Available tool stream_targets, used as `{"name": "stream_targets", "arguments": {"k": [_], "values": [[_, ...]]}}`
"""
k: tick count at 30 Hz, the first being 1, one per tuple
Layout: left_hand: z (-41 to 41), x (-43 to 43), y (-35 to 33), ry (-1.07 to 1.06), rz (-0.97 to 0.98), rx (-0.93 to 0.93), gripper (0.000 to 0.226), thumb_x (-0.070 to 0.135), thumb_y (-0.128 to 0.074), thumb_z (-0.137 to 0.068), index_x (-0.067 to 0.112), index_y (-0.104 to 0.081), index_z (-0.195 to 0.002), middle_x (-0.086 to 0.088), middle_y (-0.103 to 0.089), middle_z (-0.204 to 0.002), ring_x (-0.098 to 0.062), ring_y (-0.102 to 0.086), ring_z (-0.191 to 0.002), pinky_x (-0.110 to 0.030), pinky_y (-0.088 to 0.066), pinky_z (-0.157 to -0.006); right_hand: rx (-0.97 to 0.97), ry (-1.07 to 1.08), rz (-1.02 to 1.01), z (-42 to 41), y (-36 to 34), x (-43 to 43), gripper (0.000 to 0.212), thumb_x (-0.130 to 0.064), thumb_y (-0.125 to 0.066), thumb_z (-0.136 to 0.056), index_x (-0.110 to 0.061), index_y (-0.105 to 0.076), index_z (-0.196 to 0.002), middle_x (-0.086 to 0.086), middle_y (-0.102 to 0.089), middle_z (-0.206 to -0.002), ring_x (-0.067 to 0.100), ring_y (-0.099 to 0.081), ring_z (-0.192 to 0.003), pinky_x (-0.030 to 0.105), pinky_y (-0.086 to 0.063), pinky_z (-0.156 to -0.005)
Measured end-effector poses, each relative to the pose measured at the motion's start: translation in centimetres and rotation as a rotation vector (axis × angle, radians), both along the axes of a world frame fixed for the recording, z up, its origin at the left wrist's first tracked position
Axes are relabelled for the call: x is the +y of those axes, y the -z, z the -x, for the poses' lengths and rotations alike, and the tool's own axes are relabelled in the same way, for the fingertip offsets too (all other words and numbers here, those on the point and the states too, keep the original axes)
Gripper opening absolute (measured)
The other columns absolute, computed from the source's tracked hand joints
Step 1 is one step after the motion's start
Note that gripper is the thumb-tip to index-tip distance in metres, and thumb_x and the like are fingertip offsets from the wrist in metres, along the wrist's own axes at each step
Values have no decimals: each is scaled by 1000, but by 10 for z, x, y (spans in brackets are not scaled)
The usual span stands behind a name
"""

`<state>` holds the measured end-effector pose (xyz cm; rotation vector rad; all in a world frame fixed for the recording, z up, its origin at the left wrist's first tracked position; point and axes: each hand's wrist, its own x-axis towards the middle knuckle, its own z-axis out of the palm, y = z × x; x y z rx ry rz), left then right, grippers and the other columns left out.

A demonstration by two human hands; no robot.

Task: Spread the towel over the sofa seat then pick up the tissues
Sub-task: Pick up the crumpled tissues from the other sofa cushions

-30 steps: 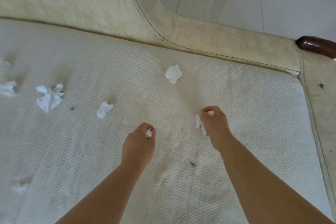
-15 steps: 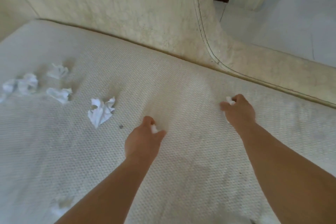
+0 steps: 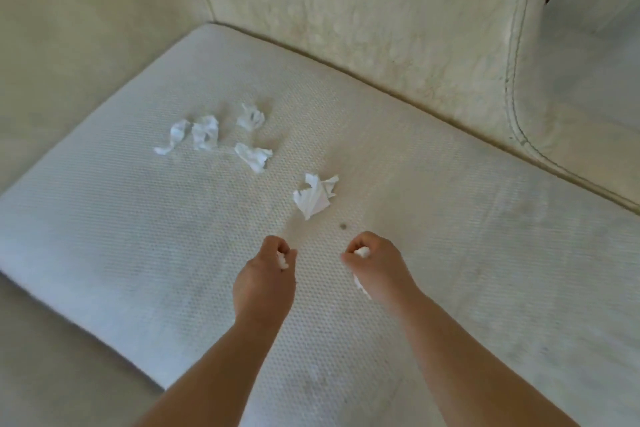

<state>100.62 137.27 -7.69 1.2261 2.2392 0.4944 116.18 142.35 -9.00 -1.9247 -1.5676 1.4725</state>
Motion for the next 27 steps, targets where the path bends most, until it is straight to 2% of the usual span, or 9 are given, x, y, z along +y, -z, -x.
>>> {"name": "stream_targets", "arguments": {"k": [3, 6, 9, 11, 16, 20, 22, 24, 27], "values": [[41, -36, -4, 141, 100, 116, 27, 53, -54, -86, 27, -54, -94, 7, -67, -79, -17, -65, -76, -27, -47, -67, -52, -152, 40, 38, 3, -21, 19, -23, -65, -80, -26, -52, -66, -7, -56, -64, 15, -57, -64, 22, -42, -61], [61, -59, 0, 368, 254, 154, 46, 65, -56, -78, 32, -47, -110, 10, -67, -92, -9, -64, -85, -25, -43, -71, -86, -219, 56, 58, 5, -34, 9, -24, -63, -82, -23, -56, -77, -9, -55, -65, 16, -59, -71, 22, -42, -63], [73, -67, 8, 514, 362, 173, 35, 53, -52, -86, 29, -48, -111, 8, -67, -103, -14, -62, -95, -27, -42, -77, -69, -138, 85, 79, 6, -36, 8, -22, -61, -80, -22, -55, -75, -2, -61, -73, 19, -58, -69, 26, -46, -58], [73, -63, 11, 472, 323, 148, 20, 42, -45, -93, 26, -54, -101, 4, -67, -97, -17, -61, -90, -26, -40, -73, -83, -76, 78, 82, 3, -31, 5, -21, -61, -80, -20, -56, -78, 2, -64, -79, 19, -58, -66, 25, -45, -53], [93, -42, 12, 97, 140, -74, 25, 26, -51, -91, 20, -41, -68, 6, -51, -62, -19, -50, -60, -29, -41, -59, -99, 137, -94, 83, -12, -6, 17, -23, -62, -85, -17, -53, -98, 1, -63, -86, 17, -60, -70, 30, -49, -60], [114, -8, 10, 43, 39, -127, 2, 21, -52, -93, 20, -50, -91, 1, -61, -72, -22, -57, -66, -29, -43, -60, -154, 207, -184, 90, -16, 29, 37, -25, -62, -86, -17, -46, -119, 1, -59, -100, 23, -62, -87, 37, -53, -73], [119, 11, 8, 76, 11, -117, 7, 27, -49, -95, 23, -52, -99, 2, -62, -78, -23, -59, -73, -30, -44, -64, -176, 156, -167, 97, -12, 43, 45, -29, -61, -87, -20, -43, -127, -2, -54, -101, 23, -61, -93, 37, -52, -78], [122, 27, 6, 117, -14, -109, 11, 31, -48, -95, 23, -54, -101, 3, -61, -79, -21, -59, -75, -29, -44, -65, -251, 10, -137, 105, -3, 52, 38, -36, -59, -88, -21, -49, -122, -3, -56, -97, 21, -60, -93, 32, -47, -76], [122, 46, 2, 149, -30, -100, 16, 32, -49, -95, 22, -52, -107, 5, -60, -79, -17, -57, -73, -29, -43, -65, -324, -37, -155, 111, 3, 50, 17, -30, -55, -89, -13, -60, -89, -4, -58, -78, 20, -56, -82, 26, -35, -64]]}}
